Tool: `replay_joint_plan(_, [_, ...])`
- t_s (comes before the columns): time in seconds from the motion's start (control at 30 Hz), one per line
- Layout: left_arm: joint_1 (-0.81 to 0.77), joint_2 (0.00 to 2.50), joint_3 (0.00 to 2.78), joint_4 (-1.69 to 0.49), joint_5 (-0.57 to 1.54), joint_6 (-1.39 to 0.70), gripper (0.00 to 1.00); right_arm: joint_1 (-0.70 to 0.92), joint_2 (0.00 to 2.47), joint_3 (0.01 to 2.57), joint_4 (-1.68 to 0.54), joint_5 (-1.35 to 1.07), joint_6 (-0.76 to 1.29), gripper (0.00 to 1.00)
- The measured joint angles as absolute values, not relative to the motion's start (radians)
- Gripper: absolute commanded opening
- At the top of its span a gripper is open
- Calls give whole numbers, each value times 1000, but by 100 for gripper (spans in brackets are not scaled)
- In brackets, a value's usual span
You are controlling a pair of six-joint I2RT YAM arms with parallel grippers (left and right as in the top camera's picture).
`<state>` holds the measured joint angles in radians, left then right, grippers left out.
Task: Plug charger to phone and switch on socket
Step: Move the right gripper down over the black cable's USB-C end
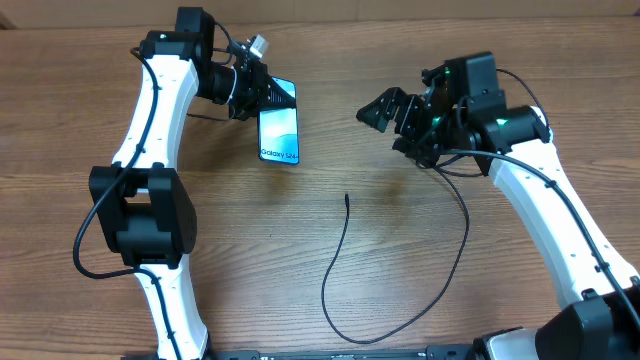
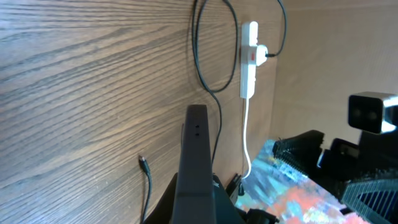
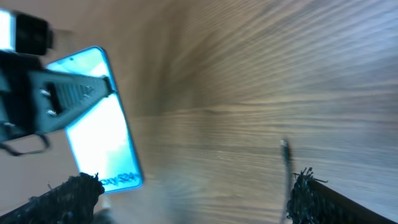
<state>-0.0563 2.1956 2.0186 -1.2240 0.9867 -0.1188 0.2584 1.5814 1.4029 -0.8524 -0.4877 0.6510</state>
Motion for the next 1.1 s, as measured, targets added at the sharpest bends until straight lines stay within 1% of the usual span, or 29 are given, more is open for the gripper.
replay_joint_plan(0.17, [-56, 2196, 2019, -1221, 1000, -96, 4, 316, 1581, 1496, -969, -343, 596, 100])
replay_joint_plan(0.47, [-56, 2196, 2019, -1220, 1004, -93, 4, 422, 1603, 1507, -1096, -153, 564, 100])
replay_joint_plan(0.67, [-56, 2196, 2019, -1224, 1004, -93, 5, 493, 1685, 1482, -1075, -92, 561, 100])
replay_joint_plan(0.83, [-56, 2196, 2019, -1224, 1004, -93, 4, 540, 1763, 1403, -1063, -66, 557, 100])
replay_joint_plan(0.93, [-56, 2196, 2019, -1224, 1004, -93, 4, 551, 1803, 1339, -1045, -60, 558, 100])
replay_joint_plan(1.1, [-56, 2196, 2019, -1224, 1003, -93, 4, 550, 1810, 1263, -955, -52, 564, 100])
